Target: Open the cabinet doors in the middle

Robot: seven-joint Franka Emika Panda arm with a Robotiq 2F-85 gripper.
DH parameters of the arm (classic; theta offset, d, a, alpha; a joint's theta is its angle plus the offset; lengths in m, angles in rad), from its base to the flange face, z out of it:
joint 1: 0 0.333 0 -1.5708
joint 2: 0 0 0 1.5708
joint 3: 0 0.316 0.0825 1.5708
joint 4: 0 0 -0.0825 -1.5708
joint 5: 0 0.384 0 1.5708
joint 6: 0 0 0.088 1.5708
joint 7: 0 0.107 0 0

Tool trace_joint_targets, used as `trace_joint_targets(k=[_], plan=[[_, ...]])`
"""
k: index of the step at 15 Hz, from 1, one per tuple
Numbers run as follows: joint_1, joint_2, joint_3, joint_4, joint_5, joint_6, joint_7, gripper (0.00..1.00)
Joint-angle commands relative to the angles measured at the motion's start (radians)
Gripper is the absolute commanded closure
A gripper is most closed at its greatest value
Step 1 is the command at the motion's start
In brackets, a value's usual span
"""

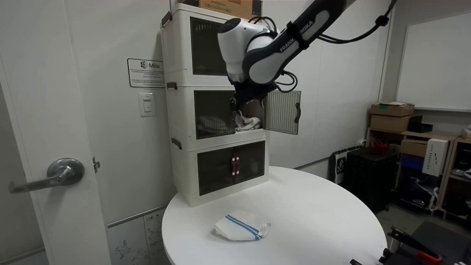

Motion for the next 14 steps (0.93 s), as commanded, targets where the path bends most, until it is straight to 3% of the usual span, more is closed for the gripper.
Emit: trace_joint_targets(k=[1,3,7,11,14], plan=[[0.09,0.137,-0.045,0.112,-0.014,-0.019,0.252,0.0],[0.134,0.182,-0.069,0.149,-0.053,-0.008,0.395,0.0],[0.21,0.241,-0.117,0.221,-0.263,-0.038,0.604,0.0],[0.229,0.27,-0.125,0.272,-0.456,-0.138,0.725,0.0],[0.195,0.284,-0.105,0.297,-0.462,-0.192,0.708,0.0]])
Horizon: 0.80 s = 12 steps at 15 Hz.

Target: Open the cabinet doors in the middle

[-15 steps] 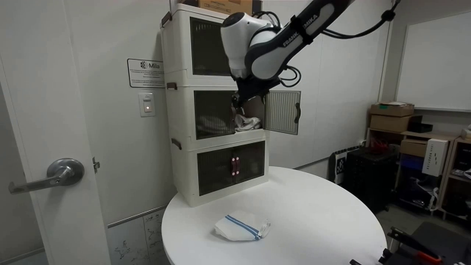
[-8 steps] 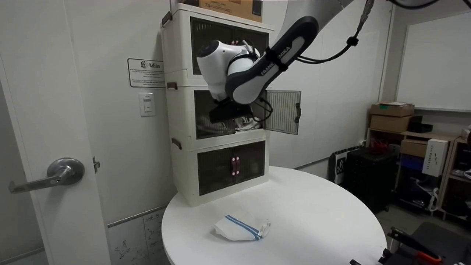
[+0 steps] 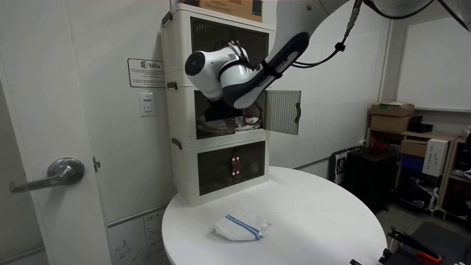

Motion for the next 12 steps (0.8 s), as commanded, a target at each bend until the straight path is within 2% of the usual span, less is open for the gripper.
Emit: trace_joint_targets(k=[1,6,12], plan=[[-0.032,0.038,0.014,0.059,0.011,-0.042,-0.027,0.0],[-0.089,0.052,0.026,0.077,0.093,0.023,-0.128,0.0],[-0.109,0.057,0.004,0.114,0.081,0.06,-0.186,0.0]])
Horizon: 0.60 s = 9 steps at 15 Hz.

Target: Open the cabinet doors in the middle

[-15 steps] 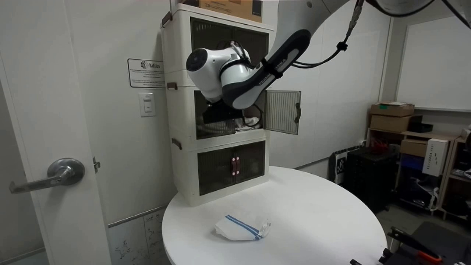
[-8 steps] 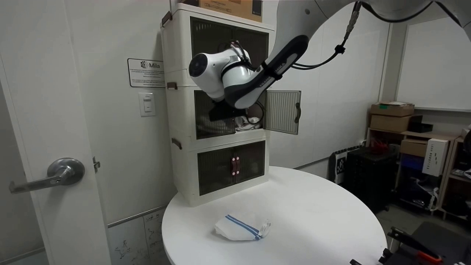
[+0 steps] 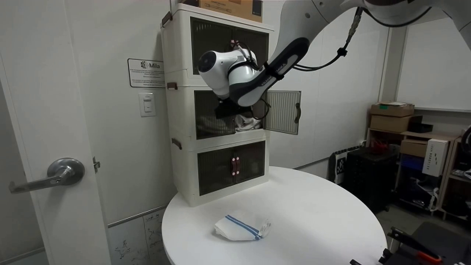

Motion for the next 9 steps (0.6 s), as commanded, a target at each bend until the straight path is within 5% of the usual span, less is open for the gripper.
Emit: trace_joint_targets(k=[1,2,9], plan=[[-0.013,0.021,-0.008,0.051,0.008,0.018,-0.055,0.13],[-0.018,0.021,-0.008,0.048,0.015,0.022,-0.07,0.28],[-0.037,0.014,-0.014,0.032,0.031,0.084,-0.119,0.78]])
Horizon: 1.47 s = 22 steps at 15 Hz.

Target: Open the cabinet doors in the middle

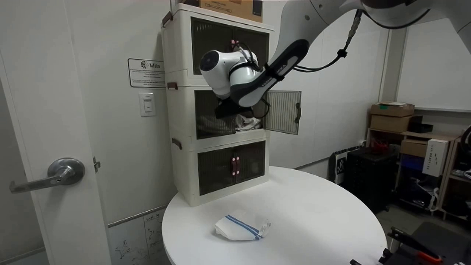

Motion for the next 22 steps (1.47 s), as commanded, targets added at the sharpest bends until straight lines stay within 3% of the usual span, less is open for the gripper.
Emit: trace_joint_targets(k=[1,2,5,7,16,17,19,22], plan=[[-0.027,0.0,-0.013,0.016,0.037,0.023,-0.066,0.86],[-0.031,-0.006,-0.013,0.008,0.052,0.033,-0.08,0.93],[-0.038,-0.032,-0.016,-0.028,0.096,0.064,-0.106,1.0],[-0.044,-0.055,-0.018,-0.061,0.12,0.078,-0.121,0.95],[-0.029,-0.183,-0.009,-0.272,0.136,0.097,-0.125,0.94],[-0.03,-0.197,-0.005,-0.286,0.138,0.108,-0.13,0.68],[-0.047,-0.227,0.006,-0.32,0.15,0.17,-0.173,0.63],[-0.092,-0.272,0.019,-0.377,0.259,0.3,-0.302,0.38]])
